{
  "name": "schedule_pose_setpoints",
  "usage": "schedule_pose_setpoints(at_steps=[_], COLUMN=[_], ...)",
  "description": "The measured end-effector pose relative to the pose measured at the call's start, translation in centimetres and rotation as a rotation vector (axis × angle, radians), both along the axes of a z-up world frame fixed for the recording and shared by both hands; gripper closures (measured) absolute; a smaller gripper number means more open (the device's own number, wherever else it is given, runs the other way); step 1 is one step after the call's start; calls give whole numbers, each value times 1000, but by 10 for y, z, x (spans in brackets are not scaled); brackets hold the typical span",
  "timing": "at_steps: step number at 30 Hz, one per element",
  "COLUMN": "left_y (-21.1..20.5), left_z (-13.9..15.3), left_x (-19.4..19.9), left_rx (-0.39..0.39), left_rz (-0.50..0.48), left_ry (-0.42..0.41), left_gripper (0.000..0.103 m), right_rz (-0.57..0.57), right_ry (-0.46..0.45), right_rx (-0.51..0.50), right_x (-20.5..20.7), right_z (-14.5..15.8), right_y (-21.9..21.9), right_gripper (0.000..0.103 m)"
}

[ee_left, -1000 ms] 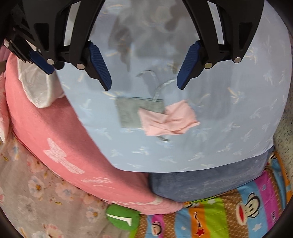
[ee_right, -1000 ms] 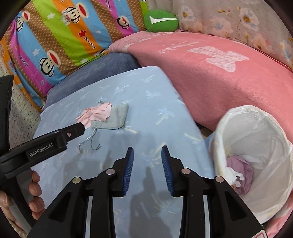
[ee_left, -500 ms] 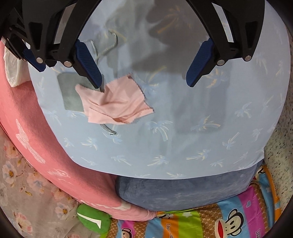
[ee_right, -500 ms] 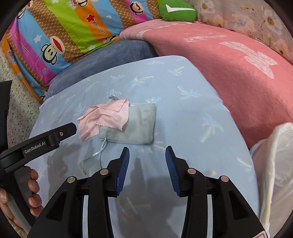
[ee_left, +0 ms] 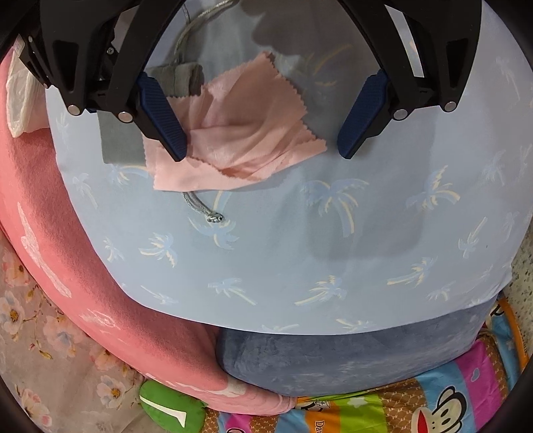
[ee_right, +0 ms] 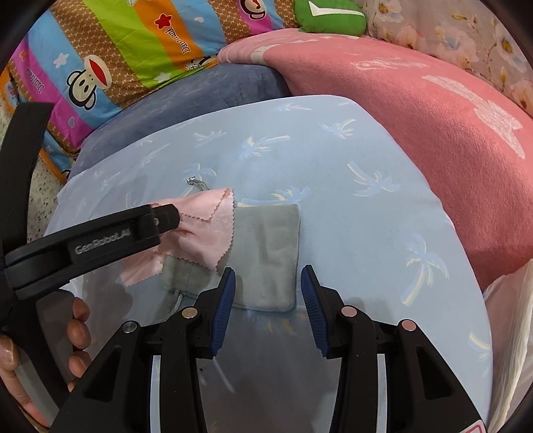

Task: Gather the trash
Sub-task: 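Grasp the pink cloth with the left tool while the right tool grasps the grey-green cloth, then carry the pink and grey-green cloths over the wastebasket and release both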

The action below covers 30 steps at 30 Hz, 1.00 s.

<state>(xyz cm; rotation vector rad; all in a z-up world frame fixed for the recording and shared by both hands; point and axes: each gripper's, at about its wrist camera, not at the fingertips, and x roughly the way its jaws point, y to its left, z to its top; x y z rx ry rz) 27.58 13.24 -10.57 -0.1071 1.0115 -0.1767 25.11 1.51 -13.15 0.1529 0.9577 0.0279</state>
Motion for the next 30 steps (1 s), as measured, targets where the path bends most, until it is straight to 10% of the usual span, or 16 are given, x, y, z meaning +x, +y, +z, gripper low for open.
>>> schedule_pose_setpoints(at_steps=[11,30], left_y=[-7,-48], left_z=[5,59], left_x=[-11,-89], left_rx=[-13,-42], left_rz=[-54,-136], left_ry=[1,-92], left_gripper=[96,99], right_rz=[10,-77], right_ry=[-3,-99], right_rx=[35,143], right_x=[-17,-108], right_z=[-2,53], right_y=[4,-42], right_gripper=[99,100])
